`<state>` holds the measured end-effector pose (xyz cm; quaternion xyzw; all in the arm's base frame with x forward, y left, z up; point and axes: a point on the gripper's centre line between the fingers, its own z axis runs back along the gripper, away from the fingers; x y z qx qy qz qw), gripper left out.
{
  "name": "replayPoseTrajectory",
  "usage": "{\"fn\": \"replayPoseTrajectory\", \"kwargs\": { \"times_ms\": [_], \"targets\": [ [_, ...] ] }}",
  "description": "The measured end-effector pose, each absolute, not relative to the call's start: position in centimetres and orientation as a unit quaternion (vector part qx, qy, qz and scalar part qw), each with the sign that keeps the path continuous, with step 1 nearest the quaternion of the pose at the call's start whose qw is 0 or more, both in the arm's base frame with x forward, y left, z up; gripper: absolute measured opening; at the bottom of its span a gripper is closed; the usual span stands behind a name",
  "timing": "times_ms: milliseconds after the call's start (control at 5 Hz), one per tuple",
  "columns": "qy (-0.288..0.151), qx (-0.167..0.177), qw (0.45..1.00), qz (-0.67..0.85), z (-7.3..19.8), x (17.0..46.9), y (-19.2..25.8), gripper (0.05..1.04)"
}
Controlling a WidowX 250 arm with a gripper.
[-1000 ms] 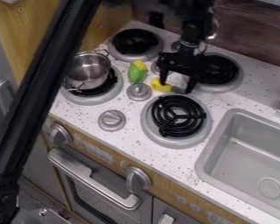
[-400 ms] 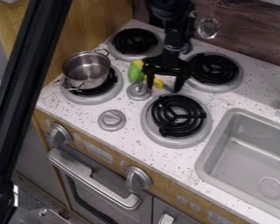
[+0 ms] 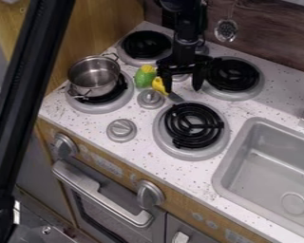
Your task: Move the yellow knife to the lower right burner
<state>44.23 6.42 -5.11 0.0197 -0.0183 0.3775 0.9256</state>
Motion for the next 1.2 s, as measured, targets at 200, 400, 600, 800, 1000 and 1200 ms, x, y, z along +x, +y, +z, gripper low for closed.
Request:
{"fn": "replayPoseTrajectory", "kwargs": {
  "times_ms": [200,400,600,800,1000,1200],
  "targets": [
    [-0.007,0.008,0.917,0.399,-7.0,44.4,6.2,0.998],
    [0.002,0.002,0.914,0.405,-6.9,44.9,6.0,0.998],
    [0.005,0.025,0.916,0.4,-7.0,45.2,6.6,0.95],
    [0.005,0.024,0.912,0.41,-7.1,45.5,6.5,0.703],
    [0.002,0.023,0.911,0.411,-7.1,45.8,6.5,0.391],
    [0.004,0.033,0.913,0.407,-7.1,45.7,6.5,0.171]
  ]
}}
